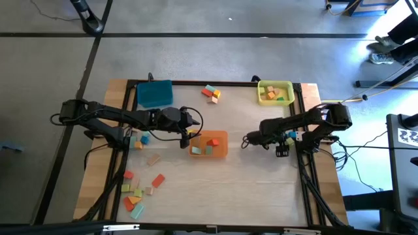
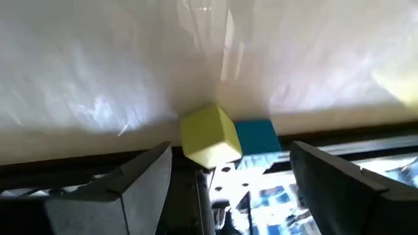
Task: Sort blocks by size
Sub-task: Put the light green cube block into the yellow bin
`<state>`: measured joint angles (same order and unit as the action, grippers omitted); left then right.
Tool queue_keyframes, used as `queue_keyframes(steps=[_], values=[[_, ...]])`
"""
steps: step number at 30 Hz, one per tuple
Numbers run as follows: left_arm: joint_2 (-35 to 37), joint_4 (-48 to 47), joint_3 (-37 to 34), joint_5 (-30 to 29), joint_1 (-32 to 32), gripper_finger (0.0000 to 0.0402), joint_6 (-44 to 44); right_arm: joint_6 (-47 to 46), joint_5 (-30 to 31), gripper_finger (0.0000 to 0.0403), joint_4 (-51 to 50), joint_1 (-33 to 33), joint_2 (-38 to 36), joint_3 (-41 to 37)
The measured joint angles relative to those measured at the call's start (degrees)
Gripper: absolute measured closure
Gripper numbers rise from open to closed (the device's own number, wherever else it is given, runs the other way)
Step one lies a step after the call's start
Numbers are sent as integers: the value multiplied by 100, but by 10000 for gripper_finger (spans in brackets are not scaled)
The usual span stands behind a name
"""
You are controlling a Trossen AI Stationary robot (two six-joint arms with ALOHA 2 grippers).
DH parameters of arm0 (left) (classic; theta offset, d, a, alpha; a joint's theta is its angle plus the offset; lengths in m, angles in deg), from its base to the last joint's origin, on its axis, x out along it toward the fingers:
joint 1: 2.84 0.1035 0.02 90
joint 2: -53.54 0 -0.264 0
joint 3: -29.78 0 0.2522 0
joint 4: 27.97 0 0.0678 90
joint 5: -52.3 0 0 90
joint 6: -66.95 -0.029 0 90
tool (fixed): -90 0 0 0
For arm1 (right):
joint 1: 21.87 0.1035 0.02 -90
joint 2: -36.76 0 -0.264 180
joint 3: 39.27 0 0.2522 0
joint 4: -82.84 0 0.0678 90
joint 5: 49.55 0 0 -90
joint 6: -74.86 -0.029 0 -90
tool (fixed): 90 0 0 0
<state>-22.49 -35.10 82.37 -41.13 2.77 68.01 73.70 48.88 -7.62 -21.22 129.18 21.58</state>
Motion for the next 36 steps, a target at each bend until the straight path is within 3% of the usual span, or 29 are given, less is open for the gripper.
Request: queue_keyframes(steps=[17, 28, 36], values=[[0, -9, 0, 0, 0, 170, 7, 104, -304, 127, 394, 323, 80, -136], [0, -15, 0, 0, -1, 170, 15, 163, -506, 127, 360, 321, 884, -133], [0, -15, 0, 0, -2, 170, 4, 101, -300, 127, 353, 303, 1566, -136]])
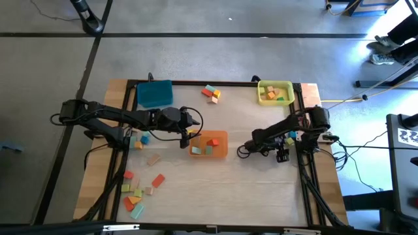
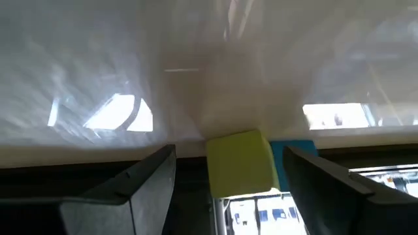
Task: Sort blocks by size
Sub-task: Put the light green cube block into the yellow bin
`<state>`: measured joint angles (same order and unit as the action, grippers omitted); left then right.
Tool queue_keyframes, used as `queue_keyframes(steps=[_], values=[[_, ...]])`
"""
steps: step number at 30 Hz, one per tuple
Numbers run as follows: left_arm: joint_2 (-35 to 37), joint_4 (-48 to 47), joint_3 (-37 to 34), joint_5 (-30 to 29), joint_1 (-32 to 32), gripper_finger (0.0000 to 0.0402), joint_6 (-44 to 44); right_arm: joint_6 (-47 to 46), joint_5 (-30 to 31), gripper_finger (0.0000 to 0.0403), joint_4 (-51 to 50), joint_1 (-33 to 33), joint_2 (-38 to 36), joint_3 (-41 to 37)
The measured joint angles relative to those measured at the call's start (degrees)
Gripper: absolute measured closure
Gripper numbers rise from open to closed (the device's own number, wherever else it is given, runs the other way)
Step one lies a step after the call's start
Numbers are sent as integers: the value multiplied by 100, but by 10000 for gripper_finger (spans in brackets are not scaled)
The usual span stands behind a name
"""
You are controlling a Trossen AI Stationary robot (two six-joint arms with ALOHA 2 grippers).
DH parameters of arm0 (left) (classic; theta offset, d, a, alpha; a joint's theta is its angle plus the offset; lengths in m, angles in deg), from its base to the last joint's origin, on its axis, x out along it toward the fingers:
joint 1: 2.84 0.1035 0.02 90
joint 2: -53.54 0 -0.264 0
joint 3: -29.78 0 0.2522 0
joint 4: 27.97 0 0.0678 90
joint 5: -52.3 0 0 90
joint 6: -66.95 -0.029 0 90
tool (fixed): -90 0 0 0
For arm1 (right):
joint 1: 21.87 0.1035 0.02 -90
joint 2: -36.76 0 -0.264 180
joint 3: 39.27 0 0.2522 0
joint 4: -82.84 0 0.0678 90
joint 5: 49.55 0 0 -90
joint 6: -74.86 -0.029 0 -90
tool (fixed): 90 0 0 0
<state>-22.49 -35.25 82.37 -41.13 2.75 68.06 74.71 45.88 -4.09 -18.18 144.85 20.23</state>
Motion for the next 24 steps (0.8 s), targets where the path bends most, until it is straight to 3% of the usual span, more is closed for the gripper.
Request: queue_keyframes(steps=[11, 21, 24], values=[[2, -11, 0, 0, 0, 170, 24, 44, 310, 137, -48, 2, 413, 0], [2, -9, 0, 0, 0, 170, 105, 66, 412, 265, -18, 4, 423, -4], [2, -9, 0, 0, 0, 170, 199, 62, 445, 276, -71, 4, 425, 35]])
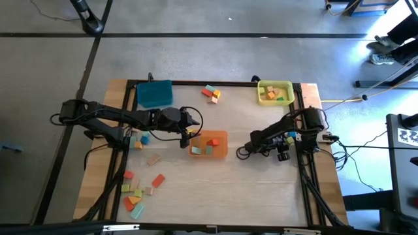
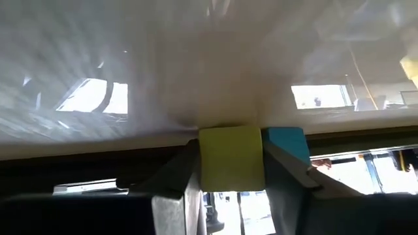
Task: Sort blocks by size
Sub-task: Put the light green cube block into the yellow bin
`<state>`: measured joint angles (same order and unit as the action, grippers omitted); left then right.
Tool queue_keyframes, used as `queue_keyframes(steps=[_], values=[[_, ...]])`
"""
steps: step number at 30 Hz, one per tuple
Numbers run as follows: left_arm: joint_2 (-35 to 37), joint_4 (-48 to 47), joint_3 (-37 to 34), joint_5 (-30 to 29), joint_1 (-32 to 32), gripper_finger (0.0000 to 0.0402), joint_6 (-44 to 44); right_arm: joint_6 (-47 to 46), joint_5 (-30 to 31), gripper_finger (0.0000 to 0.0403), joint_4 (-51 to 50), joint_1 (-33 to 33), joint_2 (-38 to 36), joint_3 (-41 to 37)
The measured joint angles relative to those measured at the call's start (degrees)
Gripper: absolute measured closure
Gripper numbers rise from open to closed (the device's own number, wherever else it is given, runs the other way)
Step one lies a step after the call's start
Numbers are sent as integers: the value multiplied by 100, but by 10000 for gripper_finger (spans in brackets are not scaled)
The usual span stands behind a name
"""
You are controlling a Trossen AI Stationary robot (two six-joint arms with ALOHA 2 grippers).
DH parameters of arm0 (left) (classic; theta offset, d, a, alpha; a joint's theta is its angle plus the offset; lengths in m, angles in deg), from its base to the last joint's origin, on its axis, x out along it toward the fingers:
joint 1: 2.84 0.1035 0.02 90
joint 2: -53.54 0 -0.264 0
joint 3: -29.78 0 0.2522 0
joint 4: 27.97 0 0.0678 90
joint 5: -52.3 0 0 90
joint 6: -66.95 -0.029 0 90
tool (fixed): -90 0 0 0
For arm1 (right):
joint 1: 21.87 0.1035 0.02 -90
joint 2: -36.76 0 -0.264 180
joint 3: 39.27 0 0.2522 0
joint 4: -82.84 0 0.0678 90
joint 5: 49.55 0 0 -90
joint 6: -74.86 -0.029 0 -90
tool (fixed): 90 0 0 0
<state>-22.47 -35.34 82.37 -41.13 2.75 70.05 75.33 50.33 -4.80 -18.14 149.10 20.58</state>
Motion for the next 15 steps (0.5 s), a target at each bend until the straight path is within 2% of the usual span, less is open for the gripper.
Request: queue_keyframes(steps=[4, 9, 15], values=[[-1, 2, 0, 1, 0, 170, -6, -22, 6, 275, -117, 0, 2, 156], [1, 13, 0, 0, 0, 170, -5, -66, 10, 256, -157, 0, -256, 445], [1, 10, 0, 0, 0, 170, -5, -61, 254, 268, -206, 0, -793, 774]])
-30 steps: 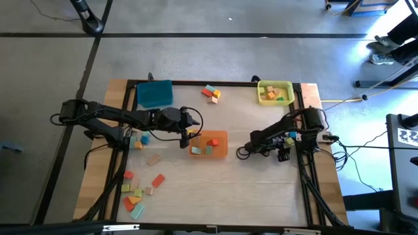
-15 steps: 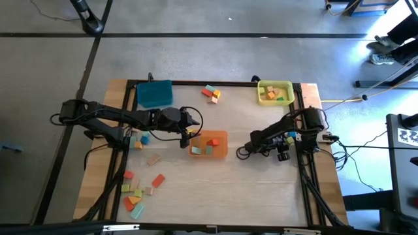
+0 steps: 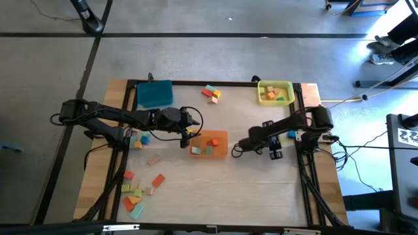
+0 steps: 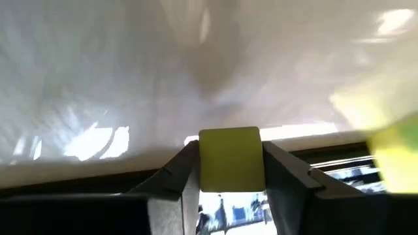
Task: Sort blocks by size
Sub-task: Put the light green cube block into the yellow bin
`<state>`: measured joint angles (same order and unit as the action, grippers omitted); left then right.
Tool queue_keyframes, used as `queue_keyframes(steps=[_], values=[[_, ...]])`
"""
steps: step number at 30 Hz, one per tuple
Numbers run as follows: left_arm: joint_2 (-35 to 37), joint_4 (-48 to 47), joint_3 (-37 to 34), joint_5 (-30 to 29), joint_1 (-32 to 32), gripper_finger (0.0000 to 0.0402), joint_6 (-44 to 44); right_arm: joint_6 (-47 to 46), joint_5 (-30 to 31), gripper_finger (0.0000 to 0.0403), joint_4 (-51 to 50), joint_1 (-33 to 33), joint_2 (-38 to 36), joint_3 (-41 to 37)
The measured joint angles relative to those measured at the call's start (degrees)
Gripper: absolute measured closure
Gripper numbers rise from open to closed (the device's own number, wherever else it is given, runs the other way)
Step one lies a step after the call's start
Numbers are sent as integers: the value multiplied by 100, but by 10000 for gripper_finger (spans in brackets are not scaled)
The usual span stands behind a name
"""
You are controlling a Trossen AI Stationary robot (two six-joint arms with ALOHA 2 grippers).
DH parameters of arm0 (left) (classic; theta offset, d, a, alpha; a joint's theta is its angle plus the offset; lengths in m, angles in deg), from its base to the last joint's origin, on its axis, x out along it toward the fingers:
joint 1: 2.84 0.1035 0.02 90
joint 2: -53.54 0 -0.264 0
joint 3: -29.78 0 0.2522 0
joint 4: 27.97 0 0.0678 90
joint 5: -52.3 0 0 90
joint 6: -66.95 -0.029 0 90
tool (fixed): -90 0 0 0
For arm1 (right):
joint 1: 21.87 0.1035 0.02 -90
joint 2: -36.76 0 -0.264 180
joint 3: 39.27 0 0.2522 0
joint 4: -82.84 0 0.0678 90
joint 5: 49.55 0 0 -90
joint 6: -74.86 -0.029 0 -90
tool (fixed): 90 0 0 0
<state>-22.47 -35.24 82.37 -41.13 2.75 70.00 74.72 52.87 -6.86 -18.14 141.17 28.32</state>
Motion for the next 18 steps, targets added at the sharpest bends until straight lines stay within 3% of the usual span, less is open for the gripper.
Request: queue_keyframes(steps=[8, 18], values=[[-1, 3, 1, 0, 0, 170, 12, -12, 495, 260, 85, -555, -694, 192], [0, 3, 2, 2, 0, 170, 104, 42, 1580, 262, 192, -2036, -1664, 201]])
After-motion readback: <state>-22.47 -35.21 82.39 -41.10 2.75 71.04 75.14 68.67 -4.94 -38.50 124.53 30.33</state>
